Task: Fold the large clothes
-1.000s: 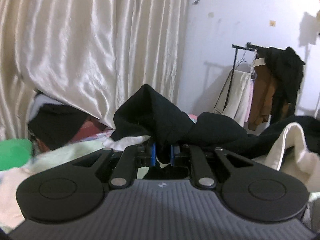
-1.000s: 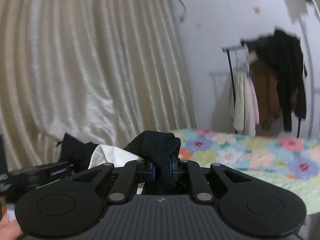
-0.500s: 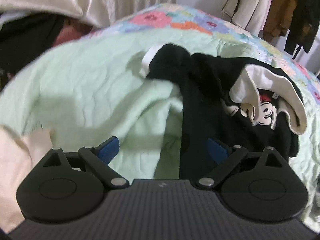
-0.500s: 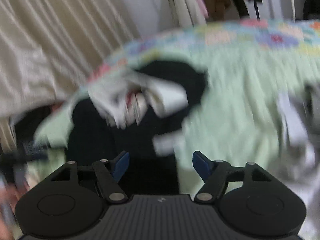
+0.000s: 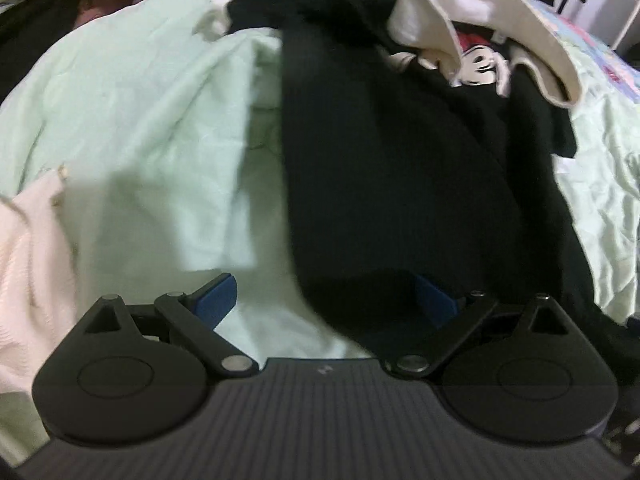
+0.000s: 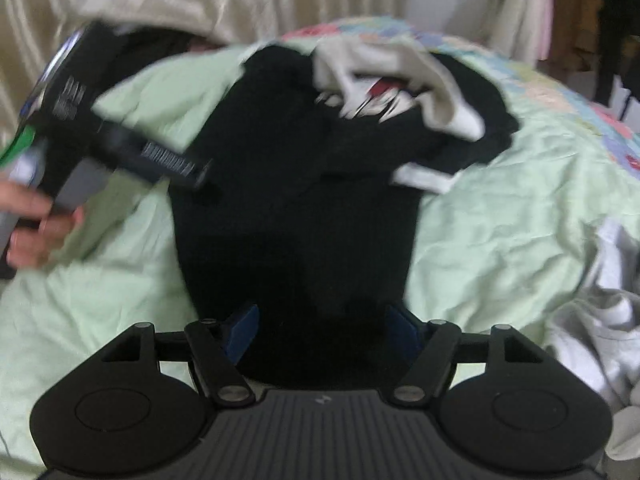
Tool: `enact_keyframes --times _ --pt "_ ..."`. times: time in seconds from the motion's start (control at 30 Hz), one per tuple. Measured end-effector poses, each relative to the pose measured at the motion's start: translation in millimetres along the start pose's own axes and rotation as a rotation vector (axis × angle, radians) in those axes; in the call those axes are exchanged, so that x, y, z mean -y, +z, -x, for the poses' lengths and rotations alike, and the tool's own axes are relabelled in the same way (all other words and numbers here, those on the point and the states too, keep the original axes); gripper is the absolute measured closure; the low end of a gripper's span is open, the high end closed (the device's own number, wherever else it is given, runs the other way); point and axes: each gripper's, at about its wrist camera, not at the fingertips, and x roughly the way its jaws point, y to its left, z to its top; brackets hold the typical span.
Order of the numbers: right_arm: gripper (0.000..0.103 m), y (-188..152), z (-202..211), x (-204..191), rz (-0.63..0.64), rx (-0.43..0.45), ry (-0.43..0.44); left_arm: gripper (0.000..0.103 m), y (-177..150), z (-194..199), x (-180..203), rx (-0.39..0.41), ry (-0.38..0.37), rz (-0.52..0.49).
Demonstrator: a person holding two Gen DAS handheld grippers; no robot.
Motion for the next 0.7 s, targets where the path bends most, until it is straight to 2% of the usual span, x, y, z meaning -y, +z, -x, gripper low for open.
enact_keyframes --times 0.03,0.07,0.13,0.17,0.2,0.33,0.43,0.53,0.63,0.7 --pt "0.084 1.1 -7.0 9.1 -0.038 0.009 0.028 0.006 0.1 0.3 0.3 0.023 0.022 -0.008" --pt "0.097 -1.3 -9.1 25.1 -0.135 0.042 0.08 0.006 -0.1 0.4 -1.0 0.041 0.038 -0.02" --pt "0.097 -9.2 -0.4 57.5 -0.326 0.151 0.124 0.006 0.0 -0.7 -6.9 0.048 0.023 -0.01" --pt "0.097 -13.5 5.3 71.8 -0.409 0.206 0.133 0.006 0.6 0.7 -14.0 0.049 -0.03 0.02" --pt "0.097 -18.4 14.4 79.5 -0.443 0.252 0.103 0.006 1.2 2.1 -21.1 0.05 -0.083 0.049" --pt "0.096 -29.6 35.5 102.0 -0.535 0.308 0.022 0.005 3.1 4.9 -39.6 0.037 -0.262 0.143" --pt "0.094 -37.7 42.7 113.4 -0.595 0.334 -0.012 0.004 2.9 -4.9 -32.9 -0.021 -0.371 0.123" --pt "0.094 -42.3 36.7 116.2 -0.641 0.335 -0.006 0.0 1.2 -16.1 -17.1 -0.075 -0.409 0.074" --pt "0.093 -43.2 33.6 117.6 -0.662 0.342 0.001 0.0 1.6 -19.9 2.0 -0.053 -0.367 0.001" --pt "0.093 -46.3 31.8 123.9 -0.714 0.377 0.005 0.0 4.0 -28.4 12.6 -0.043 -0.33 -0.022"
